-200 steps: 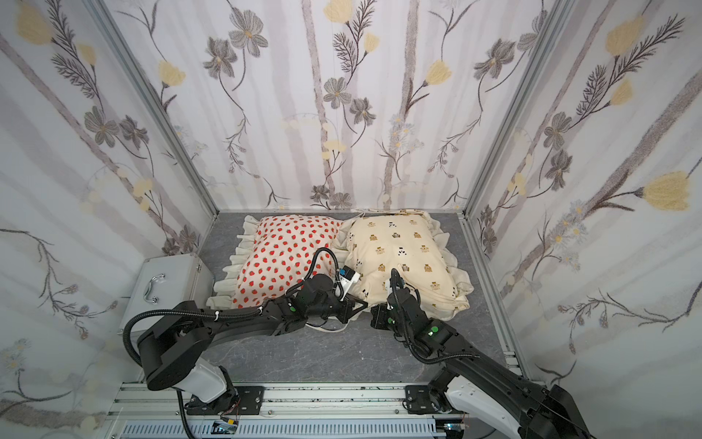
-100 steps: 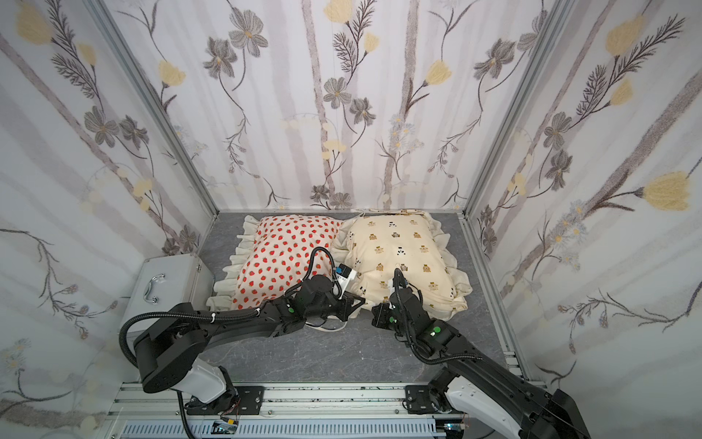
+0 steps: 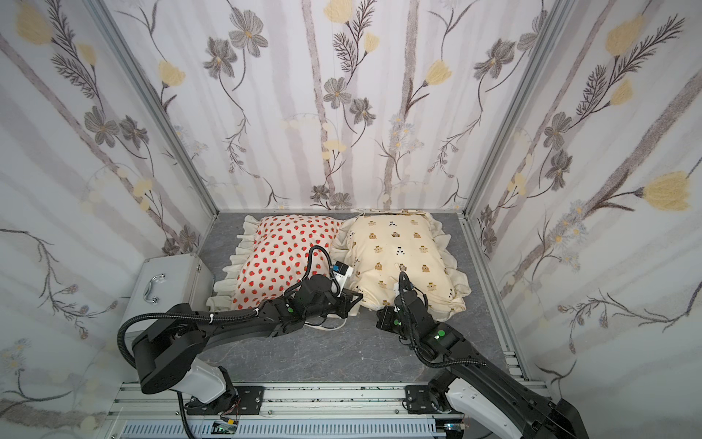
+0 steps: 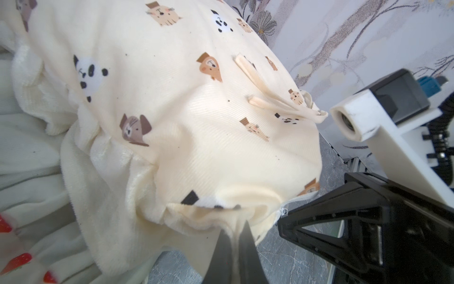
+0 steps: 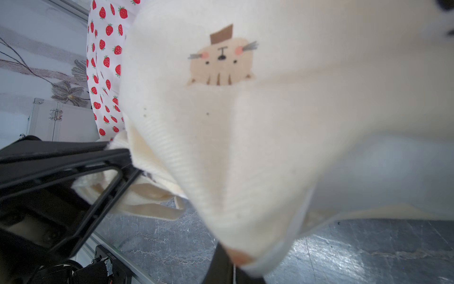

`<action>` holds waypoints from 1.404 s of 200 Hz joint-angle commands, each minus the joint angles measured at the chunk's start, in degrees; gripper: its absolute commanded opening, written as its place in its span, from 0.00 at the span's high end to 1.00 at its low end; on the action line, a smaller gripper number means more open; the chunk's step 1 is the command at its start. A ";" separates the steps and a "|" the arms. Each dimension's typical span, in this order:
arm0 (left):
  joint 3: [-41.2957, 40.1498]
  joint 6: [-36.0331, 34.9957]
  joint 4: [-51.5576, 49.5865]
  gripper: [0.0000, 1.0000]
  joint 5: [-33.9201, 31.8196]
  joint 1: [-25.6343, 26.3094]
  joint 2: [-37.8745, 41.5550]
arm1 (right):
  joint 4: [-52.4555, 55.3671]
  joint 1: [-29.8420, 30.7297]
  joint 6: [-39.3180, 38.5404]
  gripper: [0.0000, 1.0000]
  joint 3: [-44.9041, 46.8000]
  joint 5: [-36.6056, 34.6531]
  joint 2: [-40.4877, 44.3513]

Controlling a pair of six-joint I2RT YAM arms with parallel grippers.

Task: Zip up pillowcases
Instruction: Zip the zipper on the pillowcase.

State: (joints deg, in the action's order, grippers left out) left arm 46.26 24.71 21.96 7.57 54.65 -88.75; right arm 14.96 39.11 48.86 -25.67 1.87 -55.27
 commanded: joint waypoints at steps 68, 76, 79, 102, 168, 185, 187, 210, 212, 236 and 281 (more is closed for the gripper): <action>-2.12 2.09 1.02 1.00 -5.63 -0.41 2.27 | 3.30 -2.44 0.62 1.00 0.81 0.24 2.99; -2.44 2.31 1.08 1.00 -5.94 -0.51 2.36 | 3.57 -2.71 0.59 1.00 0.97 0.24 3.29; -2.55 2.37 1.11 1.00 -6.05 -0.51 2.48 | 3.69 -2.79 0.54 1.00 0.97 0.28 3.44; -3.13 3.04 1.14 1.00 -6.90 -0.77 2.72 | 4.13 -3.78 0.45 1.00 1.39 0.74 4.36; -4.34 4.62 1.16 1.00 -8.36 -1.83 3.38 | 5.43 -6.18 -0.25 1.00 2.46 1.63 6.11; -4.64 4.93 1.24 1.00 -8.47 -1.98 3.53 | 5.55 -6.59 -0.41 1.00 2.61 1.77 6.40; -4.68 5.00 1.27 1.00 -8.46 -1.98 3.51 | 5.59 -6.64 -0.43 1.00 2.70 1.79 6.46; -4.95 5.23 1.26 1.00 -8.65 -2.27 3.85 | 5.91 -7.20 -0.61 1.00 2.95 1.74 6.66; -5.02 5.23 1.23 1.00 -8.68 -2.27 3.87 | 5.93 -7.25 -0.61 1.00 2.97 1.69 6.66; -5.51 6.03 1.24 1.00 -9.24 -2.61 4.22 | 6.35 -7.59 -0.83 1.00 2.86 1.56 6.66; -6.46 7.13 1.68 1.00 -10.34 -2.97 4.60 | 8.17 -8.33 -1.12 1.00 2.13 0.62 6.83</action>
State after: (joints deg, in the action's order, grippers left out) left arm 40.25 30.28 22.09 -0.01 52.07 -84.68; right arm 20.43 31.11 48.14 -22.90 4.40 -48.60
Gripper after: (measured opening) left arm 0.056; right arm 0.048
